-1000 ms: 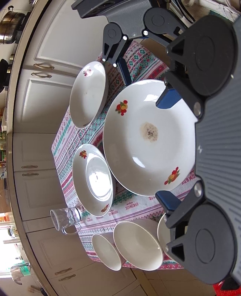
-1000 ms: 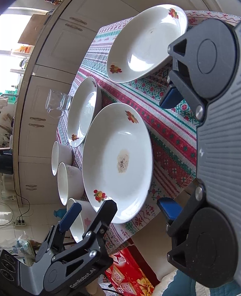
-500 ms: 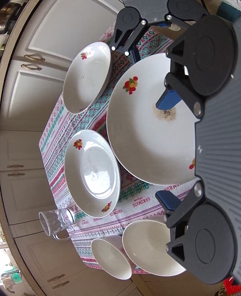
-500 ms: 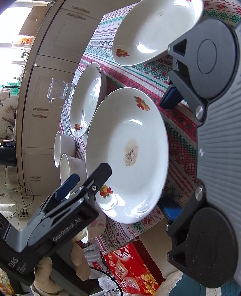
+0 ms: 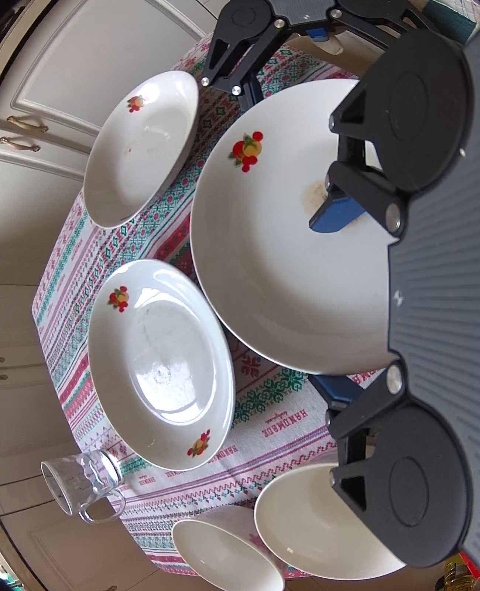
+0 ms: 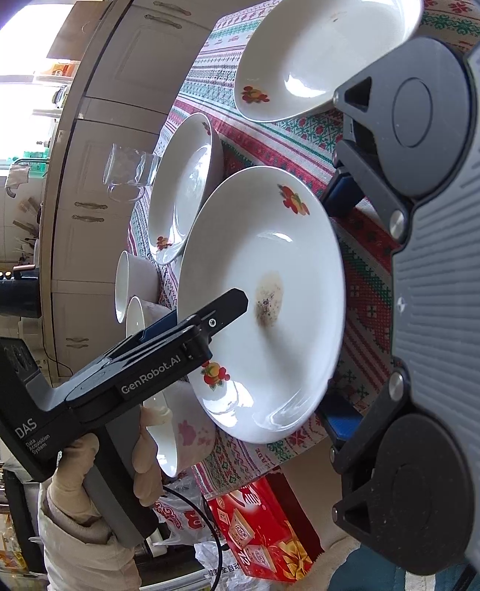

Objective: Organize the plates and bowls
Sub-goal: 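Close the left gripper on the stained plate's rim and lift it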

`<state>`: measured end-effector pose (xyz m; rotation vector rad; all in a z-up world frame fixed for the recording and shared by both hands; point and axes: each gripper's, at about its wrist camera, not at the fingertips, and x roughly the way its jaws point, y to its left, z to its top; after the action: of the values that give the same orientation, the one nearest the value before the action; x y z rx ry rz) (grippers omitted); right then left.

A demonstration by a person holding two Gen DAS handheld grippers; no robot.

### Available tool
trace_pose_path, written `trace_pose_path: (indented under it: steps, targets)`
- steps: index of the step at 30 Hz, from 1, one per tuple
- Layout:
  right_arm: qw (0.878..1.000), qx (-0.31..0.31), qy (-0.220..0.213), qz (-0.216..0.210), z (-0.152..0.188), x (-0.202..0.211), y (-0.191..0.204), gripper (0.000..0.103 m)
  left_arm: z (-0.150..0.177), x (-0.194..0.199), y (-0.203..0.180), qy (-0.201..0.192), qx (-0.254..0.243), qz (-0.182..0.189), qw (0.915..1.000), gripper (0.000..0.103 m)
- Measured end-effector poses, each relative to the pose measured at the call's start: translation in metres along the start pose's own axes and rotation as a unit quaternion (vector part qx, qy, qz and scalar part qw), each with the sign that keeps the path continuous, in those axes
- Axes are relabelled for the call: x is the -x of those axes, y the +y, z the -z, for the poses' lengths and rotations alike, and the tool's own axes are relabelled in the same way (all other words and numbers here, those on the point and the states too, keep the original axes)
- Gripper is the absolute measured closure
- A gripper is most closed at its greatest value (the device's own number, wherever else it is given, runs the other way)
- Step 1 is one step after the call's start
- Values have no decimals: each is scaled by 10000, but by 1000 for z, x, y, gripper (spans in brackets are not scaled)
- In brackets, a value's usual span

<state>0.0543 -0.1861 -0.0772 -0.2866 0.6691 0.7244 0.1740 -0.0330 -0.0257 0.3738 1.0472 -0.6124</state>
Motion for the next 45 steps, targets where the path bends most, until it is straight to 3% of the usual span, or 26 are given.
trace_pose_path:
  steps: [24,45]
  targets:
    - [10000,7,37,-25,-3,-1,0,0,-13,-11,8,441,-140,311,9984,24]
    - [9998,32,194,-67,-12,9,-8,0,-18,2,4,268,-123,355,9989,30]
